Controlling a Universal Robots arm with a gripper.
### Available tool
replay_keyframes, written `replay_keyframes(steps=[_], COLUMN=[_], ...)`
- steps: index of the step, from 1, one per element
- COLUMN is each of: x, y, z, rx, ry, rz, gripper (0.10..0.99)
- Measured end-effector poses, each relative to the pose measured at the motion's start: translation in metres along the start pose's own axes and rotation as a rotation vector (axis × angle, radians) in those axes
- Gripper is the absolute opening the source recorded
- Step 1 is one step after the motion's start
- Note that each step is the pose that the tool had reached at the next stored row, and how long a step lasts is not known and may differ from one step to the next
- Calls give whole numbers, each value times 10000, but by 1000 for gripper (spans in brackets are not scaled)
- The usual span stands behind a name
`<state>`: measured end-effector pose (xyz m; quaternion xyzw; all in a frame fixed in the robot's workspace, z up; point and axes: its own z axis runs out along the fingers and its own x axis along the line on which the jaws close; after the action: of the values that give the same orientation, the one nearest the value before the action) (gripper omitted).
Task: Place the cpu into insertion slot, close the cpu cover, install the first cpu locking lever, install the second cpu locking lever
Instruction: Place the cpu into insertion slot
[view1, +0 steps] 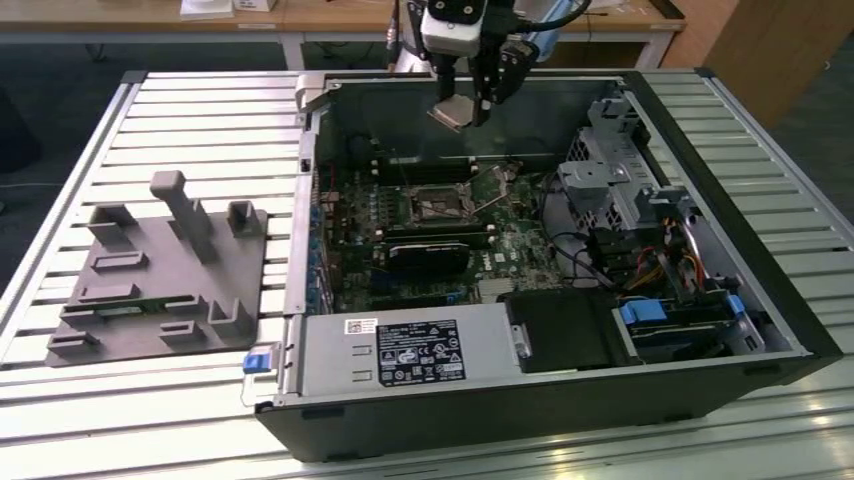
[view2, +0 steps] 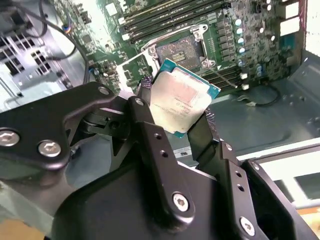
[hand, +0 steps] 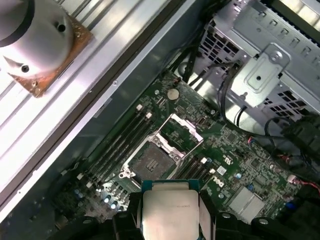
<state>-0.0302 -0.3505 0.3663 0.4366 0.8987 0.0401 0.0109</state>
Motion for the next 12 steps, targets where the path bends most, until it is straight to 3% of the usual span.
replay_keyframes(steps=[12], x=[0], y=[-2], z=[28], rx=[-23], ry=[-176], rz=[2020], gripper=[541])
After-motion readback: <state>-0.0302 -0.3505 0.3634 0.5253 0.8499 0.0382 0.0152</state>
